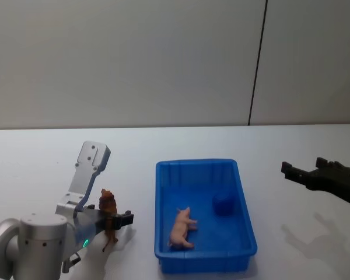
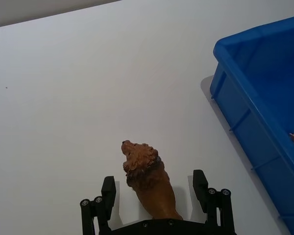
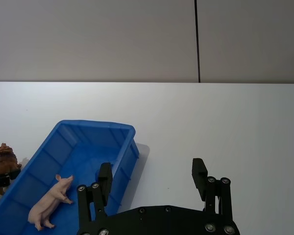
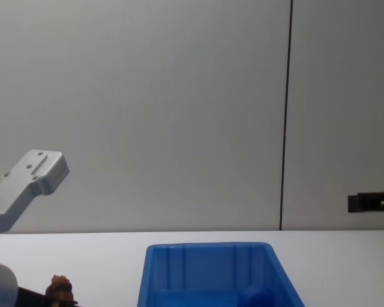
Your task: Pick up the two dolls from the table and place them into the box.
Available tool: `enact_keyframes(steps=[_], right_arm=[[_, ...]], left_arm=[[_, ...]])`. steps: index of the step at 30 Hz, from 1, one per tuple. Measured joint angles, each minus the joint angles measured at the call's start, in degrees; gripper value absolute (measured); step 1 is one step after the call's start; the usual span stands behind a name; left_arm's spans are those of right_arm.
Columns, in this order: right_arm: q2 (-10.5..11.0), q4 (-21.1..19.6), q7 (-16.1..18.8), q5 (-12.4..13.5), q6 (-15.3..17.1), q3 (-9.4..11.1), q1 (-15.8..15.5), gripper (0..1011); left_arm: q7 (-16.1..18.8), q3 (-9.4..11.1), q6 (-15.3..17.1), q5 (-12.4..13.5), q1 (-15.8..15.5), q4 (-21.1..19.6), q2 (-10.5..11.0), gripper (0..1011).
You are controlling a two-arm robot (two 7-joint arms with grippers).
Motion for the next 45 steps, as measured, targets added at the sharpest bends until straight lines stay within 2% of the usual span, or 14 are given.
enact_keyframes(steps=[10, 16, 17, 27, 33, 38, 45], right_arm=[[0.0, 0.0, 0.0, 0.0, 0.0, 0.0, 0.0, 1001], [0.0, 0.0, 0.0, 0.0, 0.0, 0.0, 0.0, 1001], [0.0, 0.0, 0.0, 0.0, 0.0, 0.0, 0.0, 1001], [0.0, 0.0, 0.0, 0.0, 0.0, 0.0, 0.0, 1001], [0.0, 0.0, 0.0, 0.0, 0.0, 0.0, 0.0, 1001], [0.0, 0.0, 0.0, 0.0, 0.0, 0.0, 0.0, 1001], [0.0, 0.0, 0.0, 0.0, 0.0, 0.0, 0.0, 1001]], left_arm=[[0.4, -0.1, 1.7, 0.4, -0.4, 0.3, -0.5, 1000], [0.6, -0.2, 2.3, 0.6, -0.6, 0.4, -0.7, 846], [0.6, -0.2, 2.3, 0.6, -0.6, 0.4, -0.7, 846], [0.7, -0.2, 2.8, 0.7, -0.7, 0.5, -0.9, 528], [0.7, -0.3, 2.8, 0.8, -0.7, 0.5, -0.9, 393], [0.3, -0.4, 1.9, 1.2, -0.7, 0.4, -0.8, 383], [-1.0, -0.8, -1.2, 1.8, -0.6, -0.7, -0.5, 383]])
